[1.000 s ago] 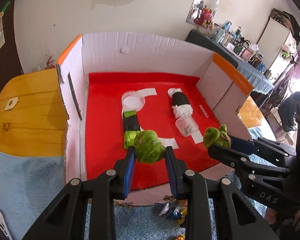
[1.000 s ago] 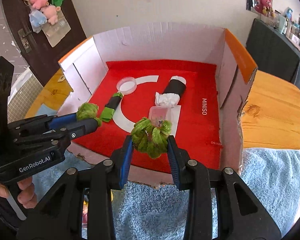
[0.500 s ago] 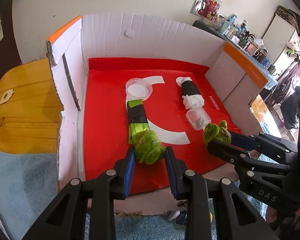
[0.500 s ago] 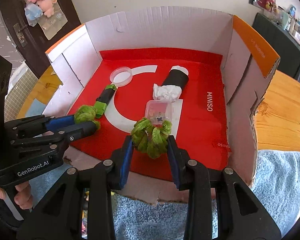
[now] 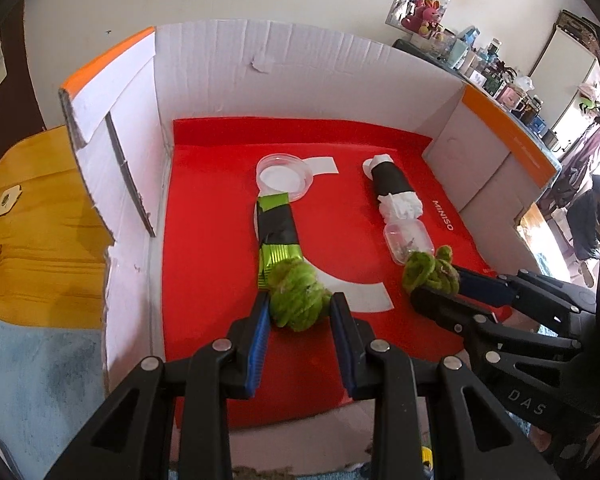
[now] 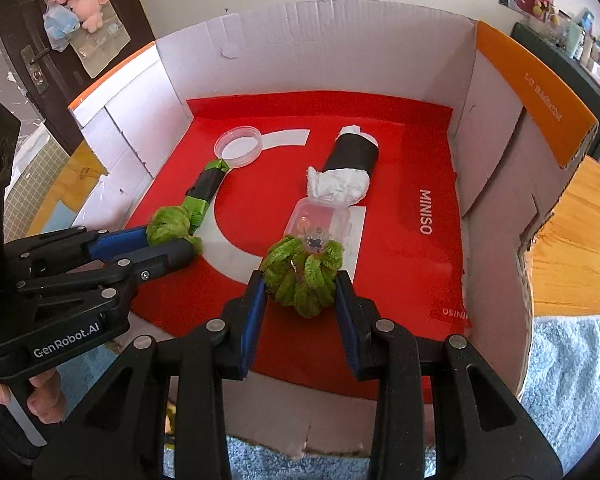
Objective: Organize objects
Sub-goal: 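Lower the leafy plush onto the container with the right tool while the left tool lowers the ball plush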
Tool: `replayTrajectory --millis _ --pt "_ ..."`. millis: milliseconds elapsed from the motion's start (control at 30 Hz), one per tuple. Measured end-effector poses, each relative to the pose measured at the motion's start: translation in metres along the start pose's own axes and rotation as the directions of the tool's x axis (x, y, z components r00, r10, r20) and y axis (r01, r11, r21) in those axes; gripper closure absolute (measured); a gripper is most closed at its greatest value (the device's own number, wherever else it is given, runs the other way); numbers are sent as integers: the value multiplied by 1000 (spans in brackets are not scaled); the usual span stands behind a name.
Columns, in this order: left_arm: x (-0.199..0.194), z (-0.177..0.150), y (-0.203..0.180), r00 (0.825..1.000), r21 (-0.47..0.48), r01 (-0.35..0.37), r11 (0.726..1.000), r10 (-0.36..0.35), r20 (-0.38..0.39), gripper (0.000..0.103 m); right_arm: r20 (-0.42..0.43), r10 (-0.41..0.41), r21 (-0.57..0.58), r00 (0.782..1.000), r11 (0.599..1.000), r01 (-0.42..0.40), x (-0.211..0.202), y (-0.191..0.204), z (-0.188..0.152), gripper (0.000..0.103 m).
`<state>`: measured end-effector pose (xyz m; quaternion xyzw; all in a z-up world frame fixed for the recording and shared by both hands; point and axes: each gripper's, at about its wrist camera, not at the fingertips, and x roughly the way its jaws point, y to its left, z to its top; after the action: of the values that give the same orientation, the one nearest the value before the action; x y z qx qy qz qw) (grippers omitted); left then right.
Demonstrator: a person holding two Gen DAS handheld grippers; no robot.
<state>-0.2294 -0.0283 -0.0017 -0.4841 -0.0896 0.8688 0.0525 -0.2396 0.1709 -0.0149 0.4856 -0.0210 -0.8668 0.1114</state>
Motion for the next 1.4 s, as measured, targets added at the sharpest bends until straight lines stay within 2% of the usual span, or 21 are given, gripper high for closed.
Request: replayTrajectory --millis 600,1400 --pt "6 8 3 1000 -17 -15 1000 15 21 71 42 -31 16 999 999 31 6 -5 6 71" --pt "6 9 5 1000 -23 -7 1000 8 30 71 54 -25 18 998 1000 24 8 -6 9 69"
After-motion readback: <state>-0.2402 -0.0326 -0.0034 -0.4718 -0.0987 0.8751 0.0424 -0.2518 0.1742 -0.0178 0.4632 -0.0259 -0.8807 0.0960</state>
